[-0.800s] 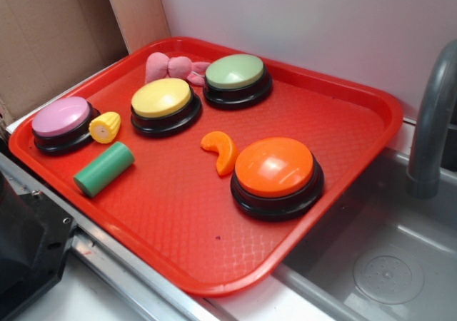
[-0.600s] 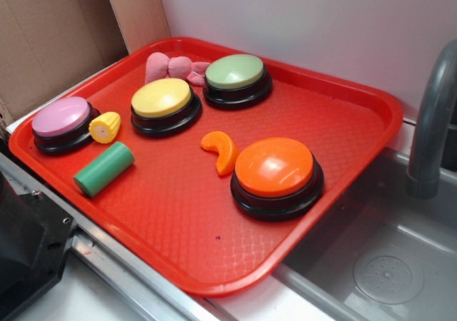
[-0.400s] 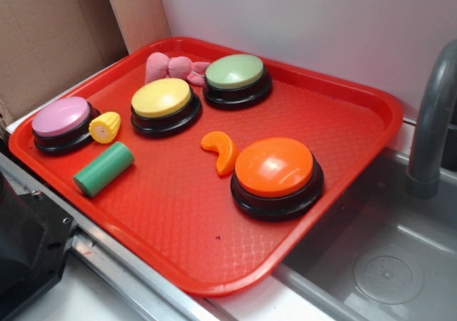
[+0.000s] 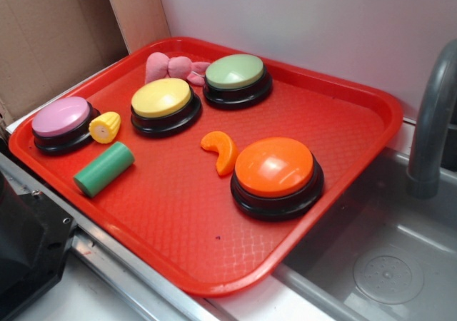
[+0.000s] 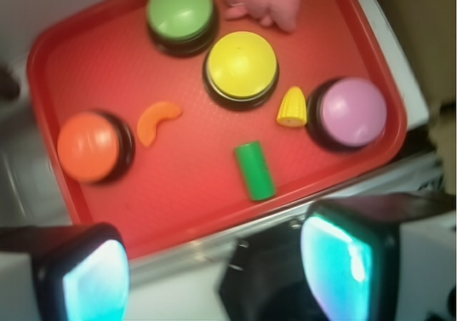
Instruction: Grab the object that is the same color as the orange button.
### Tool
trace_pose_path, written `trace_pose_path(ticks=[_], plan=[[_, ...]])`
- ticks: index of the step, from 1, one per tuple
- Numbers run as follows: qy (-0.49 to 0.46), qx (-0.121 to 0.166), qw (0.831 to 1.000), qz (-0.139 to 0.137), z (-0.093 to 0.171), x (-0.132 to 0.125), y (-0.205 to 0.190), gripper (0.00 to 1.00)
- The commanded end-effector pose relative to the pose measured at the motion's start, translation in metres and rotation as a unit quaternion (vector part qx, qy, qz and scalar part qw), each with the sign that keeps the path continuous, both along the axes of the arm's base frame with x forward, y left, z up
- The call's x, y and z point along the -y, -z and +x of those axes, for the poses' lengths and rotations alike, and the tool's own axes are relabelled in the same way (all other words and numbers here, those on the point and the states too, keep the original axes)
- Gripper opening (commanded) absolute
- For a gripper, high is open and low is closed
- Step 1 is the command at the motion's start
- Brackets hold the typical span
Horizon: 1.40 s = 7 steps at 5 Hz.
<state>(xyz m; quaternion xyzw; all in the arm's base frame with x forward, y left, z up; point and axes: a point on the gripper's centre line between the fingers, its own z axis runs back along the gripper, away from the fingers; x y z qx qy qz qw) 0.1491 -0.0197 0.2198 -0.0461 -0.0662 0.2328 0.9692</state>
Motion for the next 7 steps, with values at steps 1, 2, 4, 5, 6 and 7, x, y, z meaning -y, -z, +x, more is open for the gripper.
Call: trace_pose_path(ticks=[1,2,4,5,6,7], plan=[[-0.236,0.027,0.971,0.030,0.051,0.003,0.036,1.00],[-0.297,0.019,0.954,0.033,0.072,0.004,0.065,1.00],[-0.321,-0.012,0.946,0.040,0.093,0.019,0.135,1.00],[-0.327,-0.023,0.944,0.041,0.097,0.019,0.158,1.00],[-0.320,-0.032,0.946,0.032,0.100,0.025,0.179,1.00],[-0.312,-0.027,0.949,0.040,0.099,0.034,0.192,1.00]])
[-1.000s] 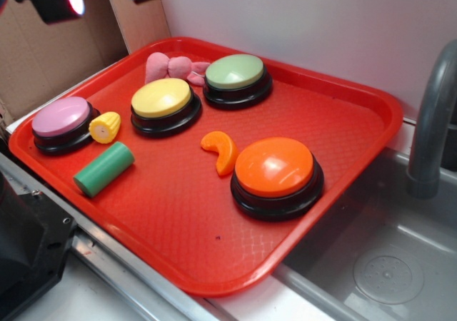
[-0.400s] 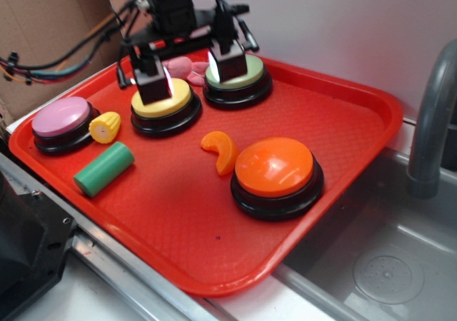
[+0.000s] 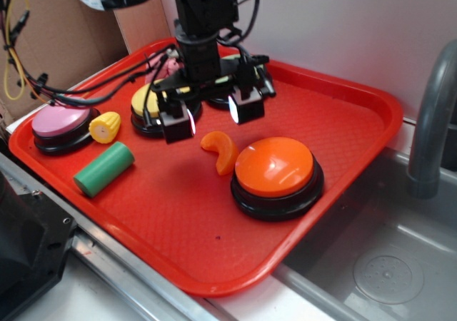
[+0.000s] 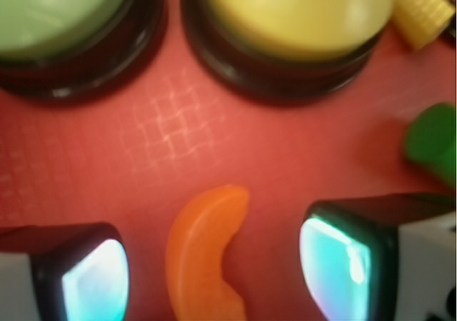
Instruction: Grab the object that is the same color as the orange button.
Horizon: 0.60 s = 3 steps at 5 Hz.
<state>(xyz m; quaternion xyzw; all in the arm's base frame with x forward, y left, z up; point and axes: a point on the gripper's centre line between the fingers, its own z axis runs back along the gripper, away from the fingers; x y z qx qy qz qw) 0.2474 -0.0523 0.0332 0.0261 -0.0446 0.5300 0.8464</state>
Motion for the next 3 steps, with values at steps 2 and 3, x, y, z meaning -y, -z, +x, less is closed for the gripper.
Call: trace_pose_path(ticks=[2,3], plan=[[0.027,0.024,0.999,-0.010,0.0015,0.0118,0.0220,1.00],[0.020,0.018,0.999,-0.018,0.0033,0.0108,0.0254,0.47]])
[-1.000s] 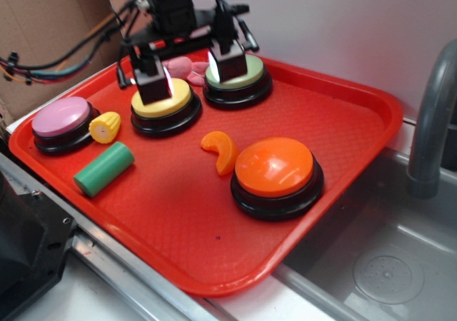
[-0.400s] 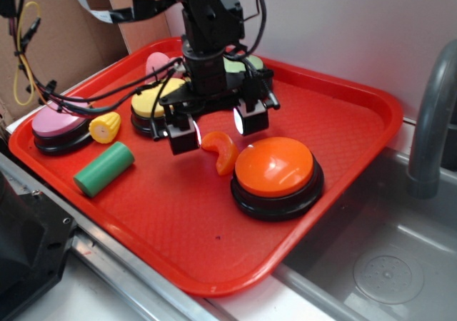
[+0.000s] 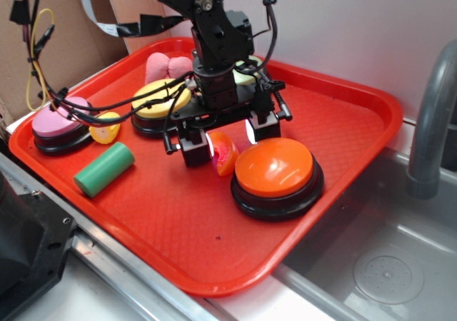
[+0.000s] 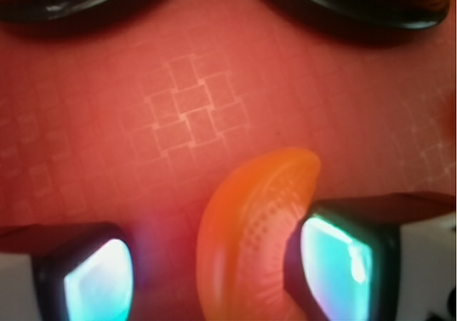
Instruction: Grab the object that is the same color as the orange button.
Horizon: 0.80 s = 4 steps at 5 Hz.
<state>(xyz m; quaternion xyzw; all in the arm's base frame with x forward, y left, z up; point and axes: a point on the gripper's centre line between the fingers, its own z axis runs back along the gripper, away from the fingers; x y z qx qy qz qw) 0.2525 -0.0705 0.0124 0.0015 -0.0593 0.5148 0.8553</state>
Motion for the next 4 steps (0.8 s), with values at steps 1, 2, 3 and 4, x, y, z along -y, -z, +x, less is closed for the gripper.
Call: trace_pose_path(ticks=[1,2,3,4], plan=[[0.000,-0.016,1.000,-0.008,-0.001,-0.007,0.006,0.00],[-0.006,-0.022,1.000,-0.016,0.000,-0.010,0.007,0.00],[-0.008,-0.028,0.999,-0.026,0.000,-0.013,0.004,0.00],[0.002,-0.035,0.999,-0.033,0.001,-0.019,-0.003,0.00]])
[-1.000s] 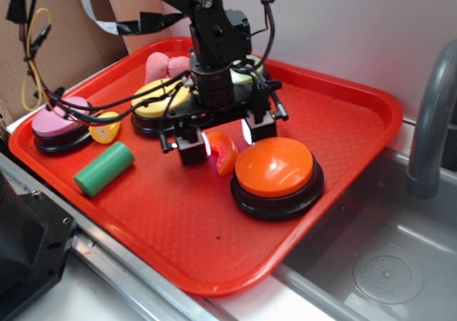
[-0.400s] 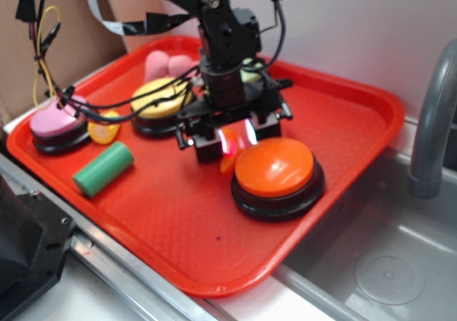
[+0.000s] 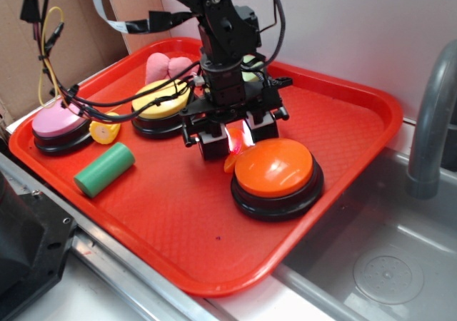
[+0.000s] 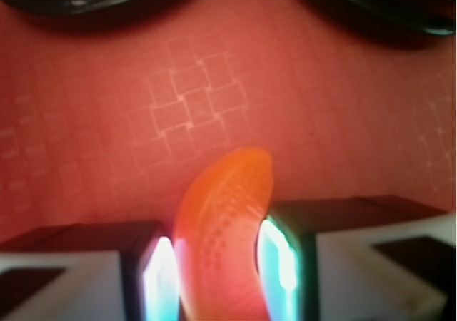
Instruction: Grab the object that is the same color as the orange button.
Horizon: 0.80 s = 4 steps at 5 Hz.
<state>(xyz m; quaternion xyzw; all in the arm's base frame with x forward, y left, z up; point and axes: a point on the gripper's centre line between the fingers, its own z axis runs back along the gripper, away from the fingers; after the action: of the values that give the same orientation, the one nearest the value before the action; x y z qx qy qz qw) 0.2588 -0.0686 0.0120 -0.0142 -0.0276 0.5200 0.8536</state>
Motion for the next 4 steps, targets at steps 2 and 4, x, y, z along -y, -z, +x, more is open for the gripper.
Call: trace_pose_path(ticks=[2,4], plan=[[0.056,0.023,0.998,0.010,-0.005,-0.039,-0.048,0.00],[0.274,0.008,0.961,0.038,-0.012,-0.063,-0.115,0.00]])
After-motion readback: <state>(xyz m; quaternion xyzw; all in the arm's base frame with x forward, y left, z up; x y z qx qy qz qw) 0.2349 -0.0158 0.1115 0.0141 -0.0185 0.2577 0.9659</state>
